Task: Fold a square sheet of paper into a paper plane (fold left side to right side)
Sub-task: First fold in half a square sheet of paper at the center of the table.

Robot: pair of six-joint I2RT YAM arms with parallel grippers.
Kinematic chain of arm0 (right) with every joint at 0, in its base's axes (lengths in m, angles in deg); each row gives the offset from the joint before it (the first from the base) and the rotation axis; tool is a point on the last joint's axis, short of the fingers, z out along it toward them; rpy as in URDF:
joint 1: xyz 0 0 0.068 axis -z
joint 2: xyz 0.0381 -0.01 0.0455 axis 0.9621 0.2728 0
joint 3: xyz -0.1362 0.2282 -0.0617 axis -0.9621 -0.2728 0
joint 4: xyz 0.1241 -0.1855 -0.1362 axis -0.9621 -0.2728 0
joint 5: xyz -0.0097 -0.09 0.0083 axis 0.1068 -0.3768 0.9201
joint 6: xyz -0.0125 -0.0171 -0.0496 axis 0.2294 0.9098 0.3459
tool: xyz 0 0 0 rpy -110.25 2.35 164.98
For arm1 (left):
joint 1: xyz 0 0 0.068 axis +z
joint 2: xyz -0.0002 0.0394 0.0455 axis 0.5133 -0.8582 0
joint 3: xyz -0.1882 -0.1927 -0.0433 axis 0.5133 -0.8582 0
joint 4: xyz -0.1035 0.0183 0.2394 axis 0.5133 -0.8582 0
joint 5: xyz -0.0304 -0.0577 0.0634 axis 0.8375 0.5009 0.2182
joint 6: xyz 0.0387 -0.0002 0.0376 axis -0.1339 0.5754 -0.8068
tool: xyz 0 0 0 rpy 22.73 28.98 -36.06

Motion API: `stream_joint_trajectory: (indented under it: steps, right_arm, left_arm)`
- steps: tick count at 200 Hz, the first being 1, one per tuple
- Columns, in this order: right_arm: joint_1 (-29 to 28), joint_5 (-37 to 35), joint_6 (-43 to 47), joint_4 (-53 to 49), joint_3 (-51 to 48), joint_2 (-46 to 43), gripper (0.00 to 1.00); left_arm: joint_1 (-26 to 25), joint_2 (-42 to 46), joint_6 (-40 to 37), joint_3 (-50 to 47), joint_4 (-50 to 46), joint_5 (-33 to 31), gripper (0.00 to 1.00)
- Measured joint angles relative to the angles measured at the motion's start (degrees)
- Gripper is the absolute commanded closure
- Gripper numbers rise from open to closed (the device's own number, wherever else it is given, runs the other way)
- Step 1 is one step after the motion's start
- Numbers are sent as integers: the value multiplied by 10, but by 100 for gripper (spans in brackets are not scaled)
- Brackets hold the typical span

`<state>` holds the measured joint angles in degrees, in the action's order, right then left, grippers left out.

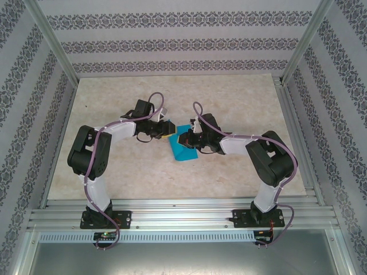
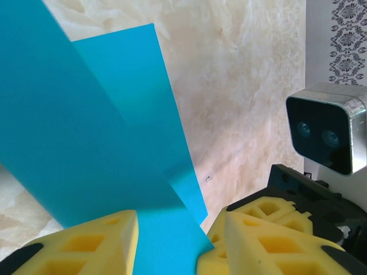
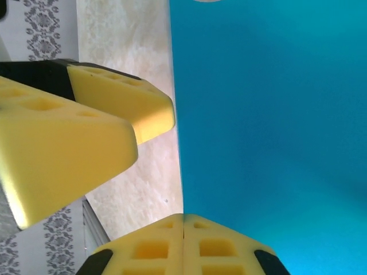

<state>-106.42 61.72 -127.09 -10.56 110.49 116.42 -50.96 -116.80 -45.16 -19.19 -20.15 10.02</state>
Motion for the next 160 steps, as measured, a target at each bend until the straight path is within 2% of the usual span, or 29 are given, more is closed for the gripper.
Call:
stream_joint_trajectory:
  steps: [48, 88, 116, 160]
  right_arm:
    - [9, -13, 4, -9, -19, -12, 100]
    - [28, -29, 3, -3, -59, -31, 100]
    - [35, -36, -1, 0, -83, -40, 100]
    - [39, -37, -1, 9, -88, -40, 100]
  left_arm:
    - [8, 61, -2, -12, -12, -22, 33]
    - [16, 106, 13, -49, 6, -45, 32]
    - [11, 79, 40, -84, 19, -61, 32]
    - [-18, 11, 74, -84, 48, -73, 34]
